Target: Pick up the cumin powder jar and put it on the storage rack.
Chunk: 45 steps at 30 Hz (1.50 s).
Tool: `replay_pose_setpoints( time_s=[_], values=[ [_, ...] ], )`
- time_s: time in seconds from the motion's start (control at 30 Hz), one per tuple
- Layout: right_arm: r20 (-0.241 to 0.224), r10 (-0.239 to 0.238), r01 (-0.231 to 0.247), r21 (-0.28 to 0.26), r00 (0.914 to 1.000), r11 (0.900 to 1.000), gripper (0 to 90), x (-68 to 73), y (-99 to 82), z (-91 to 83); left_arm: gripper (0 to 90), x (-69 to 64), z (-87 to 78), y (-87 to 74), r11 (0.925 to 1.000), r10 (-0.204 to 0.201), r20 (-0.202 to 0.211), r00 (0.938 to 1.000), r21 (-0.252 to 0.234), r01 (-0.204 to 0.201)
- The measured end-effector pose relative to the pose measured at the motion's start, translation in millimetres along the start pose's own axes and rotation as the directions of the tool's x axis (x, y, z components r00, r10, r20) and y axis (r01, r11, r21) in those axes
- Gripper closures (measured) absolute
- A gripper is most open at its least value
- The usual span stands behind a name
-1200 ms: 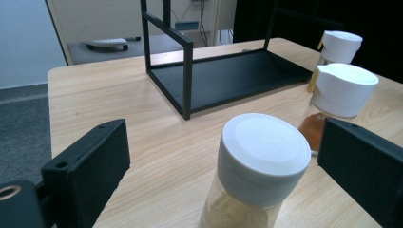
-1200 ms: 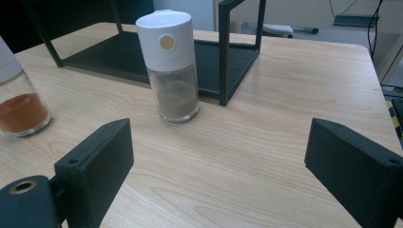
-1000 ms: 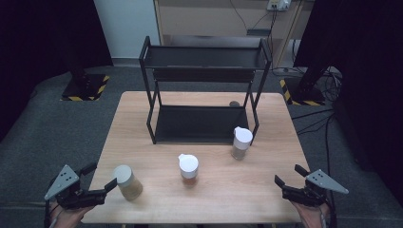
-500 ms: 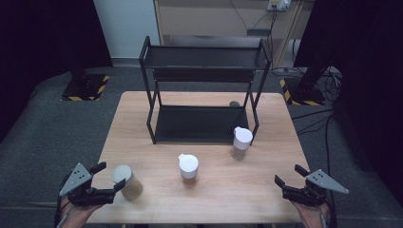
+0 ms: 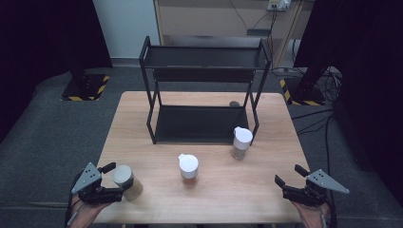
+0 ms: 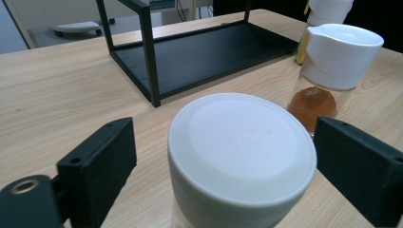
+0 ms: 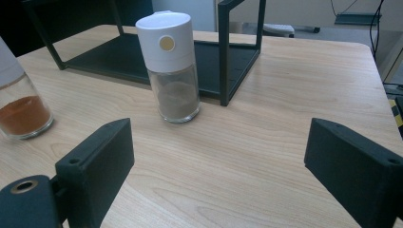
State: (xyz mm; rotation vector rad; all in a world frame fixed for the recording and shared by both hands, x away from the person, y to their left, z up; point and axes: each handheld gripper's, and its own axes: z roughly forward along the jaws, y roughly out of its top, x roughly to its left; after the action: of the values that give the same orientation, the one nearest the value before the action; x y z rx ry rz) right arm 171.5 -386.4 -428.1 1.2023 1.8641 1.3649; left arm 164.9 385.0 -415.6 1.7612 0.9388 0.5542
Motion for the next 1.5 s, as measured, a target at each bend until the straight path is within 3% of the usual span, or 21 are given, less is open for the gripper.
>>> replay_pose_setpoints(
  time_s=[0.27, 0.4, 0.67, 0.83, 1.5],
  values=[
    [0.000, 0.004, -0.004, -0.003, 1.0000, 1.0000, 9.5, -0.7, -0.5, -0.4, 22.4, 1.7, 7.0, -10.5, 0.9998, 0.011, 0.010, 0.9999, -0.016, -0.011],
    [-0.001, 0.003, -0.003, -0.004, 1.0000, 1.0000, 9.5, -0.7, -0.6, -0.4, 32.4, 0.8, 8.3, -16.1, 0.9987, 0.028, 0.011, 0.9995, -0.044, -0.028],
    [-0.004, 0.004, -0.004, -0.002, 1.0000, 1.0000, 9.4, -0.6, -0.4, 0.2, 33.0, -1.9, 10.6, -18.4, 0.9971, 0.047, 0.007, 0.9989, -0.060, -0.047],
    [-0.006, 0.005, -0.005, -0.002, 1.0000, 1.0000, 9.1, -0.7, -0.4, 0.1, 33.0, -0.8, 13.6, -15.1, 0.9974, 0.046, 0.031, 0.9985, -0.058, -0.044],
    [-0.014, -0.001, 0.000, -0.010, 0.9999, 1.0000, 6.7, -0.9, -1.1, 0.2, 33.0, 10.3, 41.5, 35.4, 0.9970, 0.057, 0.123, 0.9908, -0.059, -0.050]
  ],
)
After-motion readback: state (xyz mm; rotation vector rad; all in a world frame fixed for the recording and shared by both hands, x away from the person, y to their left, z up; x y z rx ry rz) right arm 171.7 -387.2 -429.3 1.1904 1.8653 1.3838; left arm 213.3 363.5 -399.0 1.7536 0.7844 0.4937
